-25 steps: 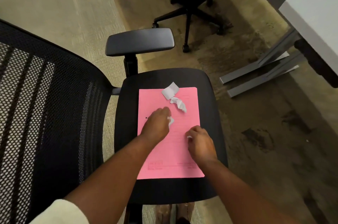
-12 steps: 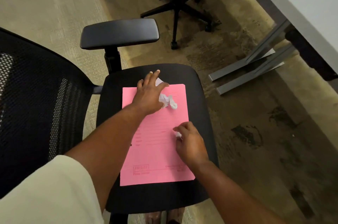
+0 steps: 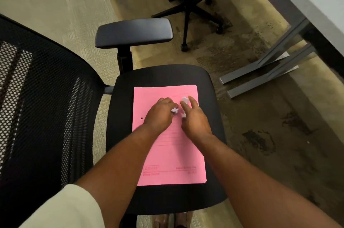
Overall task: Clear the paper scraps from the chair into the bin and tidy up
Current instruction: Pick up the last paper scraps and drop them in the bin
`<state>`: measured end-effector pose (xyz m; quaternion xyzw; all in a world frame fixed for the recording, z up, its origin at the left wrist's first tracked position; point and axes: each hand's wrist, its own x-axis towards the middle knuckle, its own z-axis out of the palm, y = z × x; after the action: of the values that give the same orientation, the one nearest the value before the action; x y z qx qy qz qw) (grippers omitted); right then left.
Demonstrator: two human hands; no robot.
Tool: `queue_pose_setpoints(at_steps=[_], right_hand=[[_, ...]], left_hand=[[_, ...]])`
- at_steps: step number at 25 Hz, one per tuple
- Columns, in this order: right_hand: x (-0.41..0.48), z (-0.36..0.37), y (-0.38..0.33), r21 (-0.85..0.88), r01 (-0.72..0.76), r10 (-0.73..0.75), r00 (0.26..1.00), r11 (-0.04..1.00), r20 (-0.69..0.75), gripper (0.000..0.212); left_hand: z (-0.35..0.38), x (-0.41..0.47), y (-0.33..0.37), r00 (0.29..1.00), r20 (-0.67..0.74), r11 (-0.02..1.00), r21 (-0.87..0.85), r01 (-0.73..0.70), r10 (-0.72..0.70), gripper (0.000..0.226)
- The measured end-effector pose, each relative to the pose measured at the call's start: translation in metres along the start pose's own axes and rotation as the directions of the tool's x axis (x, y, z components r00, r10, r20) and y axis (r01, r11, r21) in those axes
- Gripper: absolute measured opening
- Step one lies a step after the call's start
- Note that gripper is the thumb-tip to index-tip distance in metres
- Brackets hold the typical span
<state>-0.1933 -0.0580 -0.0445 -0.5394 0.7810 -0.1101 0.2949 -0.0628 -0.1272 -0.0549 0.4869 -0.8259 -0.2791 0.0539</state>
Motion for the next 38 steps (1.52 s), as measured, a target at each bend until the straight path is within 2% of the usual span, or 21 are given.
queue_pose_setpoints(at_steps=[2,4,10,19,24,29,38], right_hand=[[0.003,0.001,-0.002,-0.043,0.04,-0.041,0.999,0.998,-0.017,0.037],[-0.004,0.003,-0.004,-0.052,0.052,-0.054,0.998,0.997,-0.023,0.027],[-0.051,0.001,-0.006,0.012,-0.005,0.006,0.999,1.0,-0.051,0.03],[-0.139,-0.046,-0.035,0.126,-0.127,0.153,0.961,0.984,-0.228,0.029],[-0.204,-0.09,-0.036,0.19,-0.129,0.182,0.937,0.973,-0.299,0.032],[-0.263,-0.122,-0.024,0.277,-0.173,0.278,0.873,0.945,-0.402,0.031],[-0.399,-0.146,0.06,0.406,-0.165,0.384,0.744,0.899,-0.547,0.026]], left_hand=[[0.001,-0.007,-0.001,1.0,0.013,1.0,-0.021,0.015,-0.015,0.026],[0.001,-0.015,0.0,0.999,0.027,0.999,-0.021,0.029,-0.029,0.027],[-0.017,-0.051,0.015,0.999,0.043,1.0,0.003,0.03,-0.03,0.028],[-0.076,-0.113,0.07,0.998,0.031,0.999,0.008,0.05,-0.051,0.032],[-0.102,-0.146,0.113,0.999,0.037,1.0,0.013,-0.02,0.02,0.035],[-0.103,-0.18,0.162,0.986,0.078,0.989,-0.019,-0.143,0.144,0.028],[-0.052,-0.252,0.272,0.889,0.184,0.906,-0.028,-0.422,0.42,0.034]])
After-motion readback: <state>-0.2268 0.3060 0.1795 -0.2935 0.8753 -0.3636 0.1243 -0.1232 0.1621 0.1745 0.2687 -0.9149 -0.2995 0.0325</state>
